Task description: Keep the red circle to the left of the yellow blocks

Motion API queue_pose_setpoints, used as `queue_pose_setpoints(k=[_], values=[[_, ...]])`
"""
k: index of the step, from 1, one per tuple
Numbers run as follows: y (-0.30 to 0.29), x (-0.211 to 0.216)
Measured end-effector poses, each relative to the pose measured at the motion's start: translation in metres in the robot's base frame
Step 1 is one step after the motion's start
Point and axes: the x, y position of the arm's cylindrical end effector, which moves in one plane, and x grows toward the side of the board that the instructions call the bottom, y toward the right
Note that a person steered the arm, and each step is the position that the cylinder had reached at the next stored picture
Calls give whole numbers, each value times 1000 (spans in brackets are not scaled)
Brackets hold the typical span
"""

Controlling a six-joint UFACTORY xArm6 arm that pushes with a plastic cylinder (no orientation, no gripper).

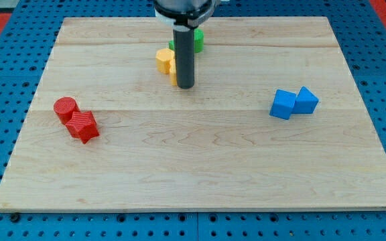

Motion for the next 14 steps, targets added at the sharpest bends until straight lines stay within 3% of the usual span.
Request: queue_pose_setpoints(k=[1,3,4,5,6,14], values=[[0,-35],[0,-41],[0,-8],[0,82],[-8,142],[-20,151]])
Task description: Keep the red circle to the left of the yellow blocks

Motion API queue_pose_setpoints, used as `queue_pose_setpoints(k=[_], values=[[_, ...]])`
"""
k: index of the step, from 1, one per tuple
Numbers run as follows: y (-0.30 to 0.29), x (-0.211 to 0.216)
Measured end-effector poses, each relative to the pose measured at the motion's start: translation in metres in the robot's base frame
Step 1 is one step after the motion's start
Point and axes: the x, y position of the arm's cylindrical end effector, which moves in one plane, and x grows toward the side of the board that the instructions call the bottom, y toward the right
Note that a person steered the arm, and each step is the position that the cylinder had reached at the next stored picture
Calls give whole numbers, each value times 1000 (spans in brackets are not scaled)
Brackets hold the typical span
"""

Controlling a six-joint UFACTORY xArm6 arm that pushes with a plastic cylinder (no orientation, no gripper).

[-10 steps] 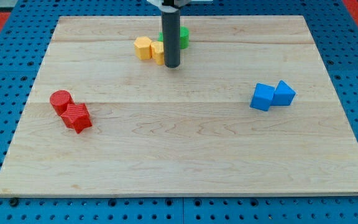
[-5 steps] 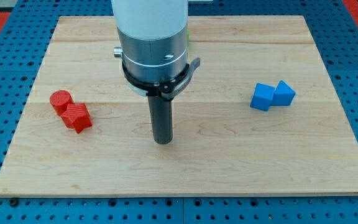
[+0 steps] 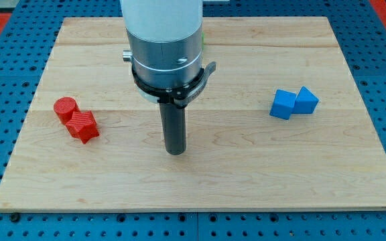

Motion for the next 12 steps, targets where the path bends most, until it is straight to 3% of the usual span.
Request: queue_pose_setpoints(k=[1,3,4,6,7,9,10,12], values=[[-54,16],[-62,24],[-78,57],[-99,73],[-142,60],[-157,46],[-177,4],[-178,-4]])
